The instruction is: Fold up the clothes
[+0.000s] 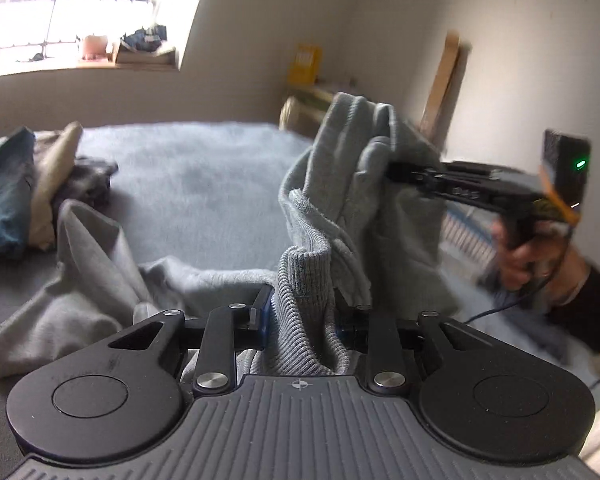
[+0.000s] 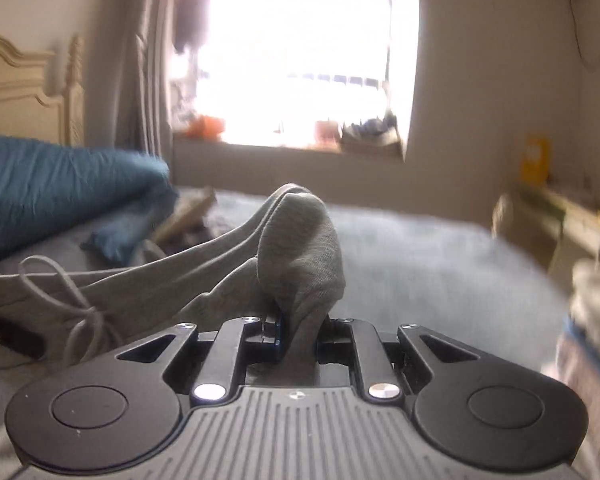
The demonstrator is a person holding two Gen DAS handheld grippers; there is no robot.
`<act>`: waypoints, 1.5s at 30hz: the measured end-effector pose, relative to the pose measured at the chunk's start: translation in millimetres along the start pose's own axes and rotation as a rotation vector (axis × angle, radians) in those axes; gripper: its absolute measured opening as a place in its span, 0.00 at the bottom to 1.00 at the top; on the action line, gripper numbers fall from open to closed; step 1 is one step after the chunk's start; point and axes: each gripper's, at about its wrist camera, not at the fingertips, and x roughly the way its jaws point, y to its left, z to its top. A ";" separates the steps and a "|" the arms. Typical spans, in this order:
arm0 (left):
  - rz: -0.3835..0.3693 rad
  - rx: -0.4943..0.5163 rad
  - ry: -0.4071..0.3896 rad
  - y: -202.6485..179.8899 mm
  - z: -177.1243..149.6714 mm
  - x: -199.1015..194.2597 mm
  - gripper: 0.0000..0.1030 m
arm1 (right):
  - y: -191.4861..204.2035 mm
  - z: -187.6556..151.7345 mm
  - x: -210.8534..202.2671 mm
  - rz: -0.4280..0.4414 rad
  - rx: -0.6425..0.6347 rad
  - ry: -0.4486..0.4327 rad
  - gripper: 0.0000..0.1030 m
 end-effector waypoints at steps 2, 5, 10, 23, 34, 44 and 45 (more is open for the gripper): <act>-0.035 0.000 -0.078 -12.4 14.2 -27.8 0.25 | 11.3 29.6 -8.7 0.006 -0.039 -0.091 0.14; -0.090 0.027 -0.185 -36.1 35.7 -59.5 0.25 | 27.0 67.6 -24.3 -0.005 -0.096 -0.220 0.14; -0.187 0.021 -0.284 -60.2 73.4 -82.6 0.24 | 33.5 118.0 -60.2 -0.055 -0.111 -0.394 0.14; -0.476 0.086 -0.534 -169.8 253.7 -78.2 0.24 | -61.5 246.1 -153.2 -0.321 -0.037 -0.667 0.14; -0.702 0.070 -0.785 -224.2 327.3 -111.4 0.24 | -87.3 354.9 -236.0 -0.470 -0.098 -0.942 0.14; -0.490 -0.039 -0.736 -158.4 279.8 -83.7 0.24 | -39.8 347.4 -141.7 -0.280 -0.098 -0.849 0.14; -0.446 -0.061 -0.719 -142.9 266.9 -78.2 0.24 | -33.4 339.9 -123.8 -0.250 -0.098 -0.820 0.14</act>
